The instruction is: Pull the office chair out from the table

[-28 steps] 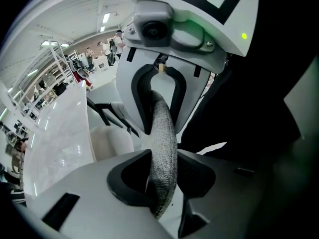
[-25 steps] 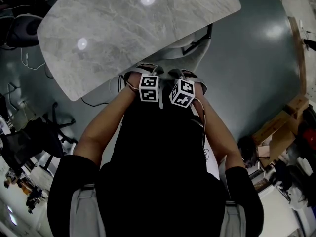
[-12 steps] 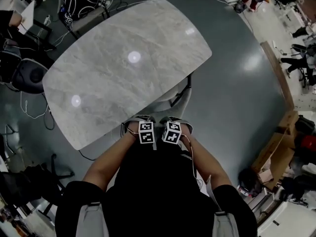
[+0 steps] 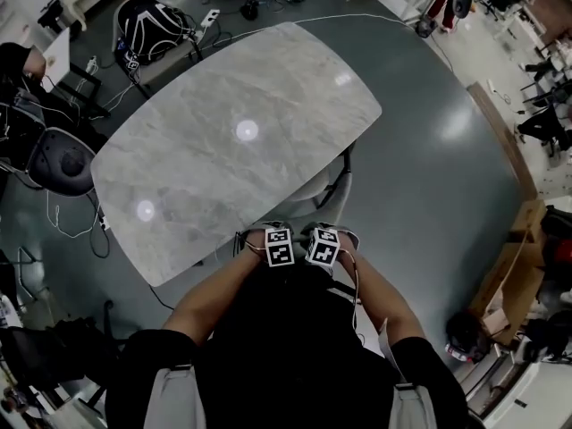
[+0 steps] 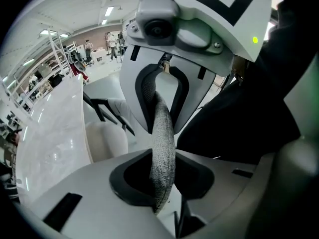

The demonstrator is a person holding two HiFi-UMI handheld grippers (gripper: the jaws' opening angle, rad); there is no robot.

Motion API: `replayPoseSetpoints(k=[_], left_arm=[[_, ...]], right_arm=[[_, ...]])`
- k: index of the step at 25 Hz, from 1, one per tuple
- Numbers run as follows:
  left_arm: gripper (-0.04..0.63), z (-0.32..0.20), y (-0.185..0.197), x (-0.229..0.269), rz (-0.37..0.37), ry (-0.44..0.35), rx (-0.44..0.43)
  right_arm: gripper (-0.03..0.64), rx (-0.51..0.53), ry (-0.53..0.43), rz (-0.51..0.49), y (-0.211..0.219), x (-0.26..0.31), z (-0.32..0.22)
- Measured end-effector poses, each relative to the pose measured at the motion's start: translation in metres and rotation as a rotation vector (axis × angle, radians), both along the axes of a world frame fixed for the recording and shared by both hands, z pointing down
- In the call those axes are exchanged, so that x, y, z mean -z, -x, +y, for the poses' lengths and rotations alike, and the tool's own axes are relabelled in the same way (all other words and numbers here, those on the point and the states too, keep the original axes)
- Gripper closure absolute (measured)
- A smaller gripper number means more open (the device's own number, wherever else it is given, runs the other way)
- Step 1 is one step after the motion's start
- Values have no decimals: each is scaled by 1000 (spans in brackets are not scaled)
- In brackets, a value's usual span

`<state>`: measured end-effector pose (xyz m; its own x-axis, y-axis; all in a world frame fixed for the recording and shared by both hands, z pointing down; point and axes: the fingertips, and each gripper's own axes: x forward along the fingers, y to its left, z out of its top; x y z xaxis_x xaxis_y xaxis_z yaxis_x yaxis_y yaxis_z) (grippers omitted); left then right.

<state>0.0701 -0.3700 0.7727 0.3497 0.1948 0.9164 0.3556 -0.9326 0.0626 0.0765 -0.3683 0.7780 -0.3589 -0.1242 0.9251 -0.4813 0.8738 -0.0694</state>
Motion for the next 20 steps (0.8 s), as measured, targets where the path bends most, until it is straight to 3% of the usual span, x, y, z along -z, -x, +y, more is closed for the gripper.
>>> replayPoseSetpoints(k=[9, 20], left_arm=[[508, 11, -6, 6, 11, -33, 20], [508, 42, 1, 5, 1, -13, 61]], right_arm=[[511, -12, -11, -9, -4, 8, 10], [511, 13, 6, -33, 4, 9, 41]])
